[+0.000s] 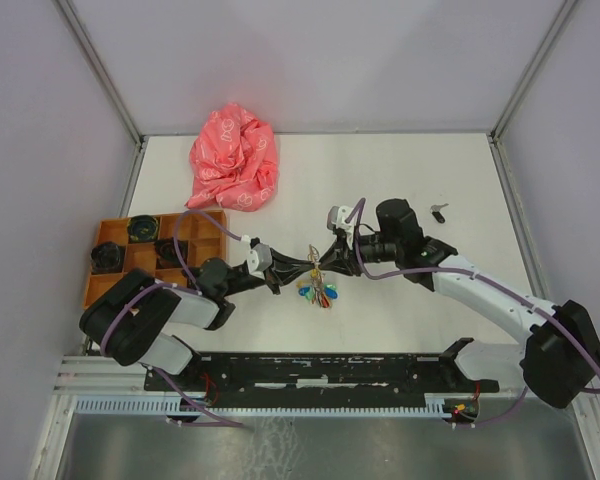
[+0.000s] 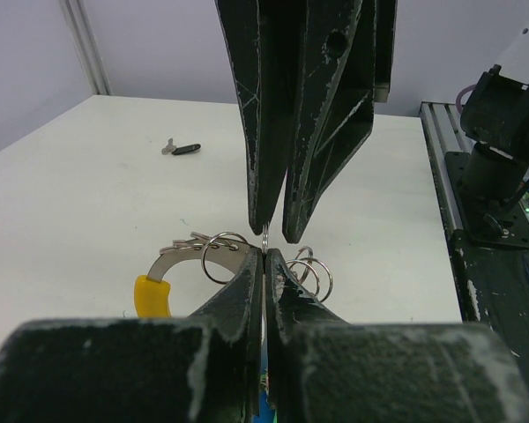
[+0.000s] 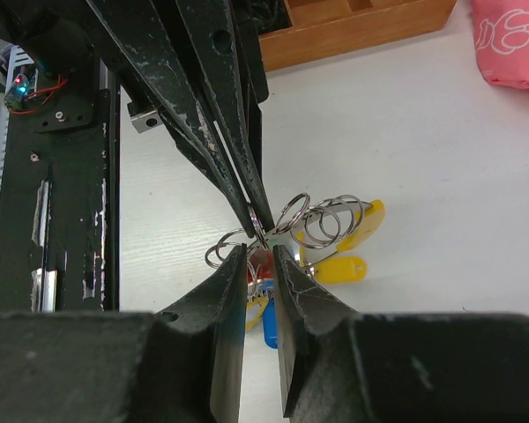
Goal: Put the keys on the keyring
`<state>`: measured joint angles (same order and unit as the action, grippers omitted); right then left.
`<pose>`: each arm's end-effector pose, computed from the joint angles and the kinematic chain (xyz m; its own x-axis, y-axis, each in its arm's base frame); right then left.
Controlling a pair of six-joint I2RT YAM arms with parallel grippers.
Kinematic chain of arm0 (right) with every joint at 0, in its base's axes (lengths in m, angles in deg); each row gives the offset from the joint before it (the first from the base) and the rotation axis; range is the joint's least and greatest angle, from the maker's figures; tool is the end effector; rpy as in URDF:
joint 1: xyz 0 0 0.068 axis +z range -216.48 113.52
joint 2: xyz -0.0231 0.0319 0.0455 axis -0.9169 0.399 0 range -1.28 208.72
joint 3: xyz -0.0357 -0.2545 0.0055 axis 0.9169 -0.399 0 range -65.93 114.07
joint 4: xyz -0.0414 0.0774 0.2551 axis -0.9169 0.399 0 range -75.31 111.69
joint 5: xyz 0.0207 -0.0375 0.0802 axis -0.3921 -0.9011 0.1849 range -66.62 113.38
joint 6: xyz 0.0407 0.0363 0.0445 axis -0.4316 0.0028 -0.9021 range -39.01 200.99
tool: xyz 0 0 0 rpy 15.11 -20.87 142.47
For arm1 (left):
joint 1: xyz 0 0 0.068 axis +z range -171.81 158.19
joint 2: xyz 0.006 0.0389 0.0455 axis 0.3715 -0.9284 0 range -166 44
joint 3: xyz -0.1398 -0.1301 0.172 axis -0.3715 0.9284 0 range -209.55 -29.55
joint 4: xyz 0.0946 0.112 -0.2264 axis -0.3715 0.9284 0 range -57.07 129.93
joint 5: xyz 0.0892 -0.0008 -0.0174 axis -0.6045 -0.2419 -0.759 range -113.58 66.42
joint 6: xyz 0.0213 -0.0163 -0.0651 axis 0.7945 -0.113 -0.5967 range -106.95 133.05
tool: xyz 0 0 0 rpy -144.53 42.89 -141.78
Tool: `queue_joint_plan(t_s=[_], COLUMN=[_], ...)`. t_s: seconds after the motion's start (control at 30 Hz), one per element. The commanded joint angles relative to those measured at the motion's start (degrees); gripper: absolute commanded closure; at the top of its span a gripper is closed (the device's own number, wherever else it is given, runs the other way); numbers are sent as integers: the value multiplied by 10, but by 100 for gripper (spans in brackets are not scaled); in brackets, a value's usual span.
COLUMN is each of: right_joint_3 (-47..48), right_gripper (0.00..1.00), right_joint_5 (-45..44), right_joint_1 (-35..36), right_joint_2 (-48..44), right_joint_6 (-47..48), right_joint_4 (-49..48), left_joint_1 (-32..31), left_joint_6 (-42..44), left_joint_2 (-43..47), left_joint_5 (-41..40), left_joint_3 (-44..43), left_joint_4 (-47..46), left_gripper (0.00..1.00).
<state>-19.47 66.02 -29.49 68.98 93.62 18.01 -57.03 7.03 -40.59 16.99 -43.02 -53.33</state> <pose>0.2133 0.2095 0.2461 -0.1533 -0.3167 -0.9361 -0.9814 0.1594 0.1068 0.1820 -0.1743 0.1701 0.1124 -0.1769 -0.9778 0.9681 0.2412 0.0676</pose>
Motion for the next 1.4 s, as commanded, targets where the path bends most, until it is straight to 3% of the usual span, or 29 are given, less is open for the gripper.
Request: queue_joint_plan(t_s=[0.0, 0.43, 0.63, 0.8, 1.03, 1.23, 1.37], right_joint_3=[-4, 7, 23, 86, 216, 380, 433], right_gripper=[75, 82, 99, 99, 99, 99, 99], right_joint_5=[7, 53, 57, 18, -85, -268, -320], right_joint_1=[-4, -7, -7, -7, 22, 104, 120], right_joint_2=[4, 21, 27, 31, 70, 161, 205], right_joint_6=[-7, -15, 2, 56, 130, 180, 173], right_joint_4=[-37, -59, -29, 118, 333, 543, 581], left_joint_1=[-2, -6, -7, -6, -6, -7, -7], left_joint_6=[-14, -19, -18, 16, 68, 99, 96], left_joint_2=[23, 12, 8, 5, 26, 51, 52], left_joint_5=[-2, 13, 22, 20, 28, 24, 22], left_joint_3=[-7, -21, -26, -13, -25, -32, -23], left_joint_4=[-129, -129, -128, -108, -1, 72, 63], left_gripper=[97, 97, 97, 89, 76, 73, 73])
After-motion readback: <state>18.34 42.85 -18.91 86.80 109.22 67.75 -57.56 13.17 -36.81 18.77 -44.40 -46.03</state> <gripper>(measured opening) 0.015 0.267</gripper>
